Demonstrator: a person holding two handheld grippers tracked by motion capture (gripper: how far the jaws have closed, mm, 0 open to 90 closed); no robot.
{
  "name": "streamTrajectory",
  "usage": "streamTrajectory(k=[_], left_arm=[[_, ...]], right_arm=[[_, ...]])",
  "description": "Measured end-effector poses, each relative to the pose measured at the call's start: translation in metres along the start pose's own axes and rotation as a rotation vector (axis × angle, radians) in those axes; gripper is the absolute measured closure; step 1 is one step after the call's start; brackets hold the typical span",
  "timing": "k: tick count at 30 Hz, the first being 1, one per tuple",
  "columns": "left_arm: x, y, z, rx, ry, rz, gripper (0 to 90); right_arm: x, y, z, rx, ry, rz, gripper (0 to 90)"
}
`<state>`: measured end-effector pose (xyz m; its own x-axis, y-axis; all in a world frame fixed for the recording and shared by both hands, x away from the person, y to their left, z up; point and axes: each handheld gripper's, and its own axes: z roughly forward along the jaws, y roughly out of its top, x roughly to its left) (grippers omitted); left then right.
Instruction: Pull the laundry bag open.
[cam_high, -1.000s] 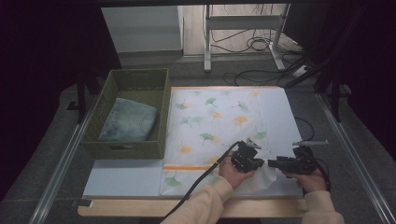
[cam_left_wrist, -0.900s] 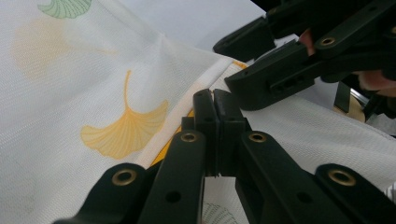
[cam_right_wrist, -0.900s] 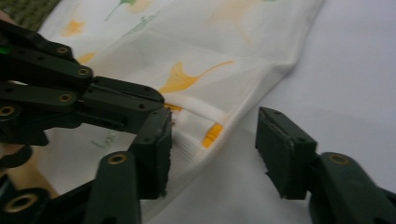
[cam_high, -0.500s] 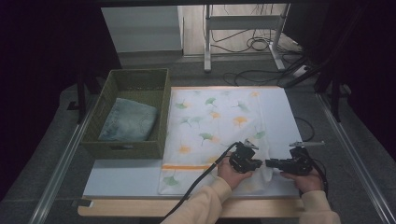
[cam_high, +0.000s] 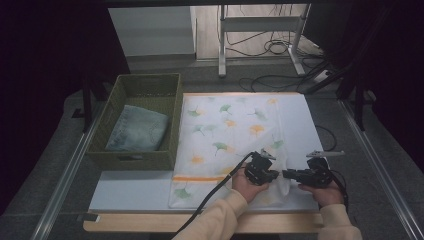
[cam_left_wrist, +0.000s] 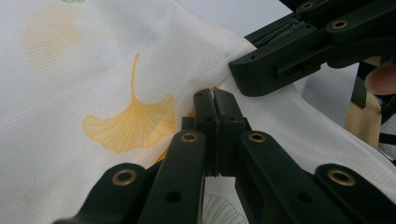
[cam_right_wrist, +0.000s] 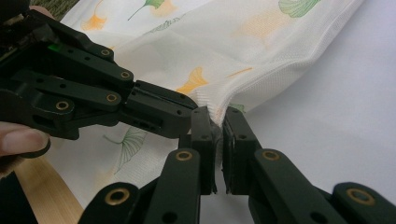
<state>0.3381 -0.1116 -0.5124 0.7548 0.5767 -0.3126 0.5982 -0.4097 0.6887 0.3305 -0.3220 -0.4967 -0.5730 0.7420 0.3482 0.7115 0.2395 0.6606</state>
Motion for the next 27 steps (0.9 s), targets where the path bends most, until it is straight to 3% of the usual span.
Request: streamTrajectory(k=[9, 27], left_arm=[[-0.0010, -0.0006, 0.0029, 0.028, 0.010, -0.021, 90.0], [-0.0012, -0.0016, 0.0056, 0.050, 0.017, -0.018, 90.0]], right_arm=[[0.0006, -0.0008, 0.0024, 0.018, -0.012, -0.012, 84.3], [0.0018, -0.0014, 0.0045, 0.046, -0.025, -0.032, 84.9]])
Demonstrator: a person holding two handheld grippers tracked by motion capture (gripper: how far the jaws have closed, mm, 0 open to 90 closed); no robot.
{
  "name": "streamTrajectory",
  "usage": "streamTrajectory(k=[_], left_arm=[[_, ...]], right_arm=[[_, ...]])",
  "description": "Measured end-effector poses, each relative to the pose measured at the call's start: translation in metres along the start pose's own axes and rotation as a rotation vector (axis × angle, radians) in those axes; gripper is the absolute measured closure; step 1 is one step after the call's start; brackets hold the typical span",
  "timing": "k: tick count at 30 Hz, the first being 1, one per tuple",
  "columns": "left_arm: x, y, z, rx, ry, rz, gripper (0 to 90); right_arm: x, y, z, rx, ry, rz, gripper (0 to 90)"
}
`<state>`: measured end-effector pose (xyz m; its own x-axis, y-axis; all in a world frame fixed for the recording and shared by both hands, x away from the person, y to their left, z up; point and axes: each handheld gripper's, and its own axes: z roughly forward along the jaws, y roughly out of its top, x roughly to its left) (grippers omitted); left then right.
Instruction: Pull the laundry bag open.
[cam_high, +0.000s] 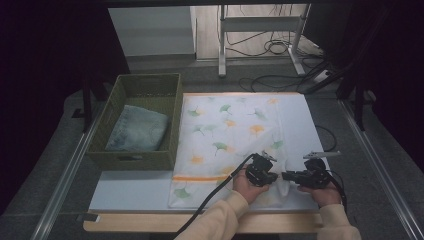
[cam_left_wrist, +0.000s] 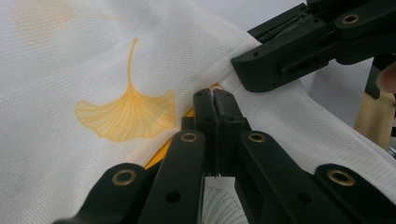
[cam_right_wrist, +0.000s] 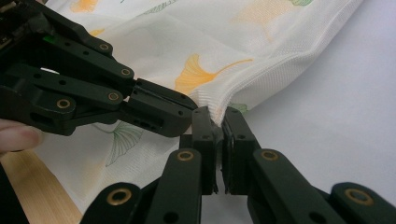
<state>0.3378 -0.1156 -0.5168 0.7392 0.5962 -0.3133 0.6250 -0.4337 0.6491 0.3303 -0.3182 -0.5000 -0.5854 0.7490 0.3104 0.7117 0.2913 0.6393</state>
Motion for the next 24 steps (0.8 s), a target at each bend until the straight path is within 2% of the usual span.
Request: streamTrajectory(k=[16, 21, 24], left_arm=[[0.0007, -0.0004, 0.0000, 0.012, 0.004, 0.003, 90.0], [-0.0005, -0.0026, 0.0025, 0.022, 0.020, 0.017, 90.0], [0.0002, -0.0027, 0.0021, 0.024, 0.016, 0.009, 90.0]], right_arm=[[0.0007, -0.0001, 0.0014, 0.010, -0.003, 0.002, 85.1], [0.0011, -0.0005, 0.0034, 0.024, -0.011, -0.006, 85.1], [0.0011, -0.0007, 0.0034, 0.025, -0.012, -0.007, 85.2]])
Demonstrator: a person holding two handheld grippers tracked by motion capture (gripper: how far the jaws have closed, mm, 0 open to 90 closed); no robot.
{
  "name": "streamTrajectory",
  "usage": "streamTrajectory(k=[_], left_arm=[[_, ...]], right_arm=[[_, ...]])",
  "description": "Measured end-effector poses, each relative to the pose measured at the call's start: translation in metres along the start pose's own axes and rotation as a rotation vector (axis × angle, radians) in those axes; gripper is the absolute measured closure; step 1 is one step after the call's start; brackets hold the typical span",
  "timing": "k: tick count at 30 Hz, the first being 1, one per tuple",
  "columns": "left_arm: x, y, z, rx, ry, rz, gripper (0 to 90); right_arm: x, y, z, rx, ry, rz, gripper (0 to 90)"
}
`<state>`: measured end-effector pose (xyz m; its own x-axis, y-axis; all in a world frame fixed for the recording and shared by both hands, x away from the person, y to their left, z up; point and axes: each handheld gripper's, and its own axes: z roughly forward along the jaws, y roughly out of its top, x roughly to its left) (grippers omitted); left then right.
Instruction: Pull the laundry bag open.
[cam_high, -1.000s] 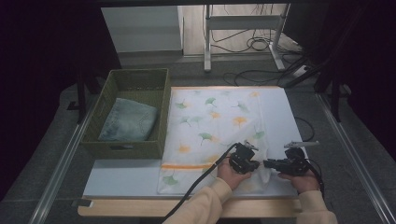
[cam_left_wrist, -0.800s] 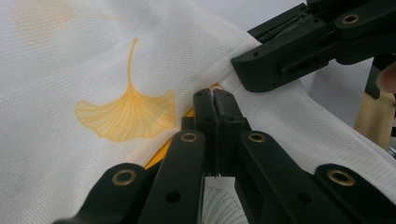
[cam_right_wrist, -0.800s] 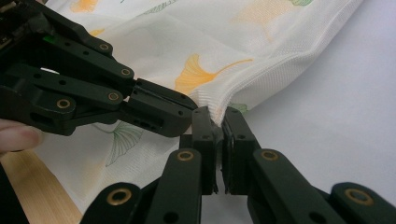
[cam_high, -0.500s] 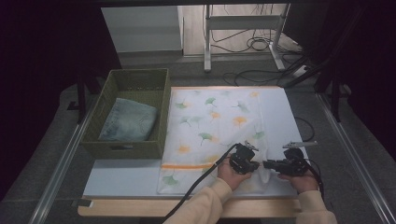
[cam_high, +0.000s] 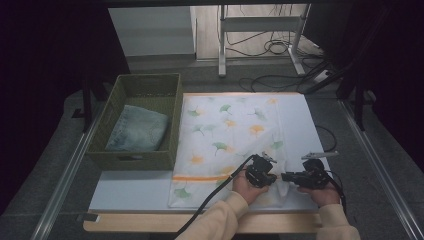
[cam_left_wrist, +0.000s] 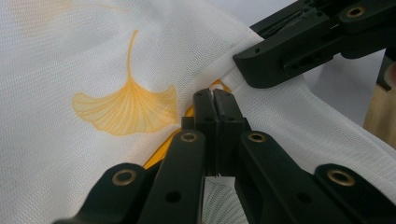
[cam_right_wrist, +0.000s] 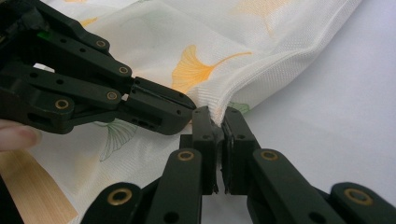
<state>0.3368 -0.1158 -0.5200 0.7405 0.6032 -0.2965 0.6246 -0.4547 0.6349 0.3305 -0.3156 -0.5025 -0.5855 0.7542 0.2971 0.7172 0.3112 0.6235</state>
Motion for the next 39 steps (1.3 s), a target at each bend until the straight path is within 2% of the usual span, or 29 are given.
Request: streamTrajectory(k=[6, 9, 10, 11, 16, 20, 39], left_arm=[[0.002, 0.000, -0.001, 0.008, 0.004, 0.002, 90.0], [0.004, 0.000, -0.002, 0.007, -0.005, -0.010, 90.0], [0.004, -0.001, -0.002, 0.012, 0.020, -0.001, 90.0], [0.004, -0.001, -0.002, 0.012, 0.021, 0.004, 90.0], [0.012, -0.005, -0.007, 0.005, 0.001, -0.039, 90.0], [0.008, -0.006, -0.008, 0.006, 0.027, -0.003, 90.0], [0.014, -0.012, -0.019, 0.005, 0.036, 0.005, 90.0]], right_arm=[[0.000, 0.000, 0.000, 0.001, 0.000, -0.003, 85.2], [0.000, 0.000, 0.000, 0.000, 0.000, -0.003, 85.2], [0.000, 0.000, 0.000, 0.000, 0.001, -0.004, 85.3], [0.000, 0.000, -0.001, -0.001, -0.011, -0.005, 85.3], [-0.002, -0.001, -0.004, -0.018, -0.002, 0.005, 85.4], [-0.002, 0.000, -0.004, -0.018, -0.003, 0.001, 85.3], [-0.005, -0.001, -0.005, -0.024, 0.000, 0.005, 85.3]])
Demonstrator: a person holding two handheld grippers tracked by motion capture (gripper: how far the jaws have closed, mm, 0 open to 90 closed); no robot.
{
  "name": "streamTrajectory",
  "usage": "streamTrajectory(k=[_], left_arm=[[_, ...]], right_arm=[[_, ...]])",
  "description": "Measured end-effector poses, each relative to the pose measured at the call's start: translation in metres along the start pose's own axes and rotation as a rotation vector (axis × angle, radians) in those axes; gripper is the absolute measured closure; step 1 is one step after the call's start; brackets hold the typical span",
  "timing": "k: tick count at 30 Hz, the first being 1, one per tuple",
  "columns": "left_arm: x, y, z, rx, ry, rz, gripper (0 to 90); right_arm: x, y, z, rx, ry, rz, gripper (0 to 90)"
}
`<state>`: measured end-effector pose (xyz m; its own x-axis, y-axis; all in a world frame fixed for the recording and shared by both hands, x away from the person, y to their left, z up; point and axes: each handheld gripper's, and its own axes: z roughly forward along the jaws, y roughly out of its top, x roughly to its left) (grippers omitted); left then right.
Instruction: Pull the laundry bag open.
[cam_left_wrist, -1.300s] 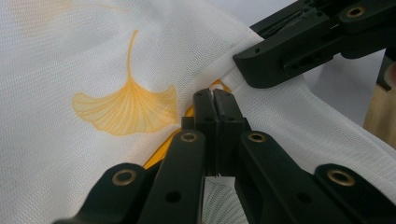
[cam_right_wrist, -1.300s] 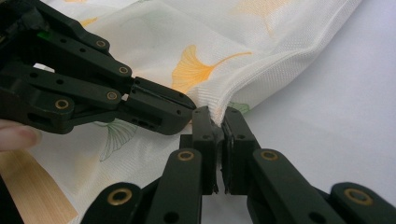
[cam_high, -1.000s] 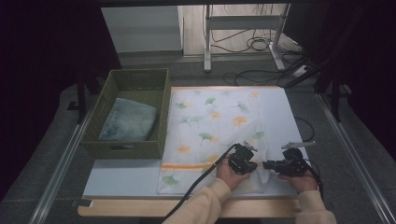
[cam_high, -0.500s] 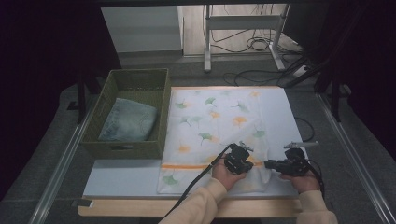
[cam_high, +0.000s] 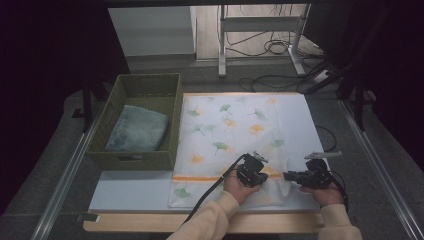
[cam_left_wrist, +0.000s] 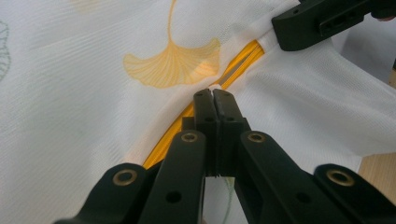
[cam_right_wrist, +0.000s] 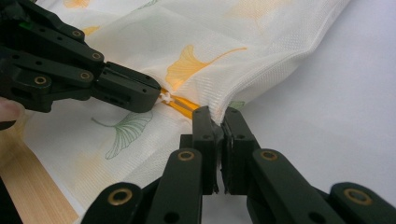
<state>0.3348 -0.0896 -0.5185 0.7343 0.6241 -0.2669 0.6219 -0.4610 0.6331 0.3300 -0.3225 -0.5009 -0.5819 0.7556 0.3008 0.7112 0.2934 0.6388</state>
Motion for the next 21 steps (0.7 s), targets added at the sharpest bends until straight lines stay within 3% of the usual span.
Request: streamTrajectory(k=[21], left_arm=[[0.014, -0.009, -0.012, 0.012, 0.024, -0.018, 90.0]], right_arm=[[0.000, 0.000, -0.001, -0.009, -0.003, -0.014, 85.3]])
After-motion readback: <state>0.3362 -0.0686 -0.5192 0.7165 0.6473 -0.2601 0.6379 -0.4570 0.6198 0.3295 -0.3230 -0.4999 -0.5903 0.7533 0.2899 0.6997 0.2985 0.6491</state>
